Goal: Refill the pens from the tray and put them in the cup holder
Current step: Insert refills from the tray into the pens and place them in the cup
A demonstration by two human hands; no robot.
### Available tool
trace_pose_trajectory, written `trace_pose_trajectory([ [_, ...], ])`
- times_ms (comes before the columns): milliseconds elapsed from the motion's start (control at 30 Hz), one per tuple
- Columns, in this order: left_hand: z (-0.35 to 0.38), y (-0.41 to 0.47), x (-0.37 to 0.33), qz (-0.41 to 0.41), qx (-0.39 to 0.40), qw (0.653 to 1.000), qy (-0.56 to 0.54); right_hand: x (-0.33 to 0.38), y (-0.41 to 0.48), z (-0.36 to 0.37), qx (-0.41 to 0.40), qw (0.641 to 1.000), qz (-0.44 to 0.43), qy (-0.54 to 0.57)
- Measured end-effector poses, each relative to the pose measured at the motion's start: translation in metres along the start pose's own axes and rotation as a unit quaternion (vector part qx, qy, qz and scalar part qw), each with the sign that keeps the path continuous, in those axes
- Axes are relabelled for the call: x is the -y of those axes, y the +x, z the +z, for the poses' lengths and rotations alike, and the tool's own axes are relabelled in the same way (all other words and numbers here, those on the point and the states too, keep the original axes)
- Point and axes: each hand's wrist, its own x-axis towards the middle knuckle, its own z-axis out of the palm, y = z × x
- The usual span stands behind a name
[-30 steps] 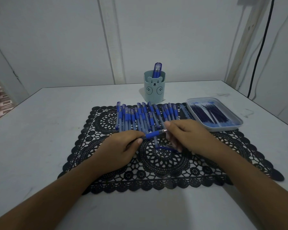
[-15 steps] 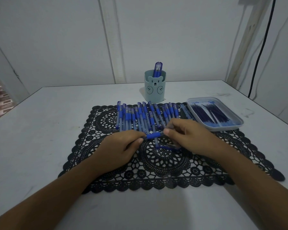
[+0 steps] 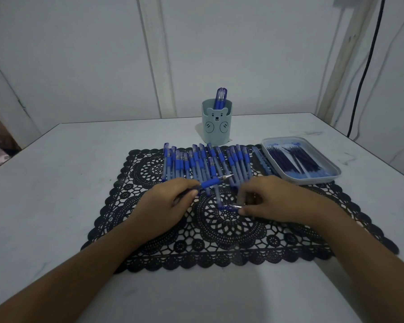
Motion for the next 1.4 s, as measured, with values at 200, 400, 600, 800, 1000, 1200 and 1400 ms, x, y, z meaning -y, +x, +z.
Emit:
trace_pose_trajectory([
  [200,0.0,-0.001,0.0,0.002,0.0,1.0,0.006,-0.004,0.001,-0.007,-0.138,0.974,0.016,0.181],
  [400,0.0,-0.001,-0.001,-0.004,0.005,1.0,0.007,-0.001,0.003,-0.01,-0.234,0.93,0.0,0.284],
  [600,-0.001,-0.001,-0.003,0.0,0.01,1.0,0.011,0.001,0.006,-0.003,-0.214,0.941,-0.005,0.261],
  [800,-0.002,0.0,-0.005,0.005,0.016,1.0,0.01,0.001,0.007,-0.004,-0.229,0.938,-0.002,0.259],
  [1000,-0.002,0.001,-0.005,0.009,0.007,1.0,0.006,0.005,0.006,-0.003,-0.208,0.936,-0.002,0.285],
  [1200,-0.006,0.001,-0.012,0.017,0.023,0.999,-0.018,0.015,0.008,0.009,-0.157,0.906,-0.024,0.392],
  [1400,-0.01,0.005,-0.015,-0.086,0.097,0.987,-0.092,0.015,0.01,0.013,-0.157,0.916,-0.053,0.365],
])
